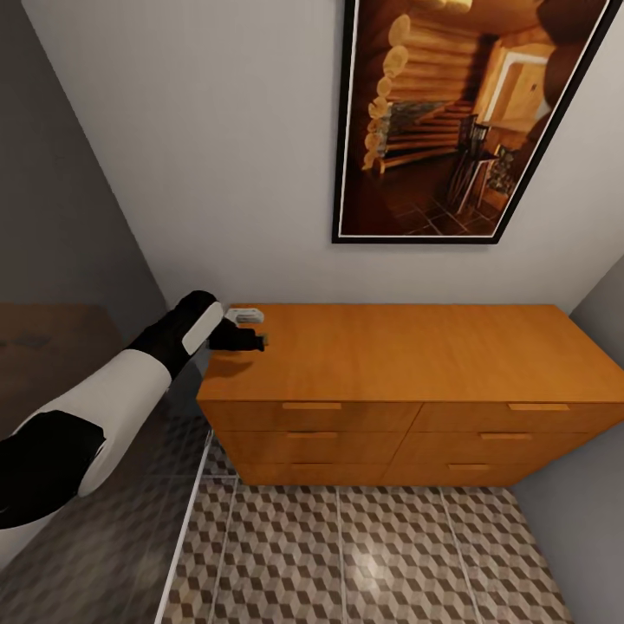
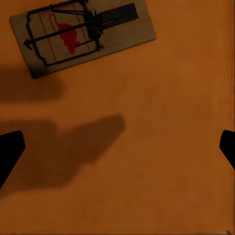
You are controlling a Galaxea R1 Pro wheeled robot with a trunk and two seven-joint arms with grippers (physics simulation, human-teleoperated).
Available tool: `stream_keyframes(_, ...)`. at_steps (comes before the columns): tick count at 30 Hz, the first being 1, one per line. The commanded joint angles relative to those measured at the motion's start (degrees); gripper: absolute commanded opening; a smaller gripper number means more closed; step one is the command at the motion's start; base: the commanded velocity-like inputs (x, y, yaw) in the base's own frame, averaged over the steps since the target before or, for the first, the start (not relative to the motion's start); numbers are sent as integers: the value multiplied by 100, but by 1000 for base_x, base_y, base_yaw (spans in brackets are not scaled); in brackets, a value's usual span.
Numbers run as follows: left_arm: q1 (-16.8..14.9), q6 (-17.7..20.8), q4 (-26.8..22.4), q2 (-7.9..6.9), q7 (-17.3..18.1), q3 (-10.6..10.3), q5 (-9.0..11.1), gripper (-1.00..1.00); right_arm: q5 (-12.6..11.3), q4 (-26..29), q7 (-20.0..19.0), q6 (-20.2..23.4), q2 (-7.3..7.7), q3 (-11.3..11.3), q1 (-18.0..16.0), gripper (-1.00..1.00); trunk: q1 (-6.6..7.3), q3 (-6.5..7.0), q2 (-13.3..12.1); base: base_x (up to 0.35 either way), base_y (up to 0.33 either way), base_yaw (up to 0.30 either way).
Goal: Take the four mousetraps from the cabinet in the bathroom and place them on the bathroom floor. Make sure all four end up on the same floor surface, and ensure that at least two of them are either under or directly next to the same bathroom sink.
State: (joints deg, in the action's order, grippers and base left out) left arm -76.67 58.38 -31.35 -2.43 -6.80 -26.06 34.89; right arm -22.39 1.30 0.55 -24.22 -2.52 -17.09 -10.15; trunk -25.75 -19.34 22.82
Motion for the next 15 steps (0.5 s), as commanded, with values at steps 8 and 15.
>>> stream_keyframes(8, -6, -1, -167, -133, 180, -299, 54, 100, -69, -7, -11, -21, -1, -49, -4, -100, -3, -10, 10, 0, 0, 0)
stream_keyframes(15, -6, -20, -1319, -812, 1770, -896, 49, 100, -68, -7, -11, -21, -3, -49, -4, -100, -3, -10, 10, 0, 0, 0)
